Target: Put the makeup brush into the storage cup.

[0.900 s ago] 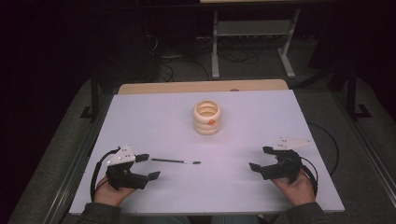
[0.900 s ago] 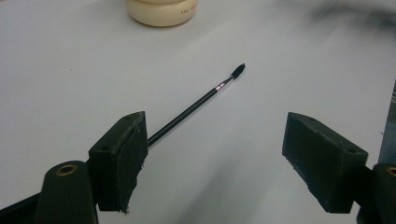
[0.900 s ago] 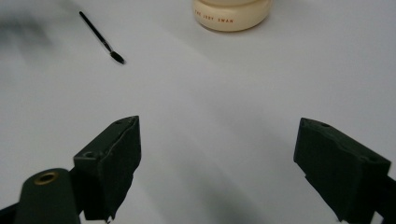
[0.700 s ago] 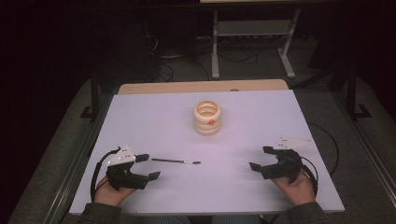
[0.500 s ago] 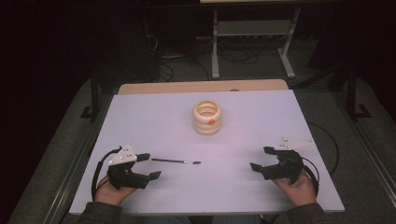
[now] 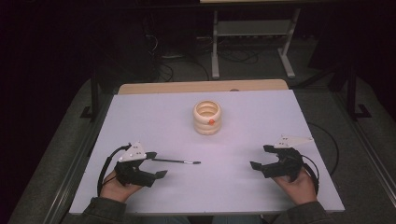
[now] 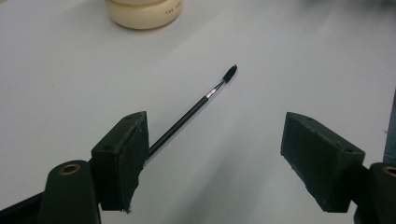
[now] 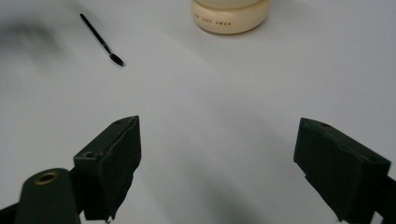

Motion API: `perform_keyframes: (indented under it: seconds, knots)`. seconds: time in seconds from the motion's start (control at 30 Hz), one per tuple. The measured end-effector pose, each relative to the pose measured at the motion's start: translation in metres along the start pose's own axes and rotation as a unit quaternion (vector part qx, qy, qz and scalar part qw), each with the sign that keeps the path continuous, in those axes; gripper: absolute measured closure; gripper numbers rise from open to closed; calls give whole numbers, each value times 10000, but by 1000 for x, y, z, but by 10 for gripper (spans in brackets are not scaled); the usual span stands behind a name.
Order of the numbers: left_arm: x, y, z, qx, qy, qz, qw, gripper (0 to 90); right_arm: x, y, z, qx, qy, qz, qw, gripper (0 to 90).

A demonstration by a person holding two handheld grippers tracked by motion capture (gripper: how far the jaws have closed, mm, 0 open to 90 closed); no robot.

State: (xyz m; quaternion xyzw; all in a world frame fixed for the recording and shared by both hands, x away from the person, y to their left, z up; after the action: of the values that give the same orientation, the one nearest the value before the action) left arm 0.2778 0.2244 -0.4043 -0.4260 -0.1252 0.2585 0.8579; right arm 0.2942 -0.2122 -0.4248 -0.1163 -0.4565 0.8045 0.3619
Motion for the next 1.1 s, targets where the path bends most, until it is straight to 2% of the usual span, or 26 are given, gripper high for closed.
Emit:
perform_keyframes:
  seconds: [0.2, 0.27, 0.5, 0.7, 0.8, 0.9, 1.1]
  knots:
    - [4, -8, 2, 59, -60, -121, 9999, 235, -2, -1, -1, -16, 4, 51, 10000, 141]
    - [9, -14, 3, 165, -151, -279, 9994, 236, -3, -2, 0, -36, -4, 58, 10000, 141]
    - [23, -21, 0, 363, -195, -303, 9987, 236, -5, -1, 0, -22, -35, -36, 10000, 142]
    - [32, -31, -10, 587, -230, -411, 9972, 250, -5, -1, -2, 13, -37, 13, 10000, 142]
    - [35, -35, -19, 792, -173, -514, 9954, 283, -5, 0, -2, 41, -40, -4, 10000, 142]
    - [37, -36, -30, 928, 17, -612, 9938, 305, -5, -1, -2, 36, -47, -16, 10000, 142]
    - [35, -36, -53, 1327, 244, -1041, 9854, 372, -4, -1, -3, 24, -80, 53, 10000, 144]
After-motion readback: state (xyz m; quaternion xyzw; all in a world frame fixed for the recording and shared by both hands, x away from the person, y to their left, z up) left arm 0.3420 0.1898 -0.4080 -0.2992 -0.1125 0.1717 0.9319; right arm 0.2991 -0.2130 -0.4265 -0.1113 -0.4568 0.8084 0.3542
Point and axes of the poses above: each handheld gripper's, and its own axes: z roughly backward along the jaws, y roughly out of its underside, x roughly to its left, the point moved 2 cm from there along -z, roughly forward along the jaws, and after that the axes turned 3 degrees about -x, right-handed, at the moved point
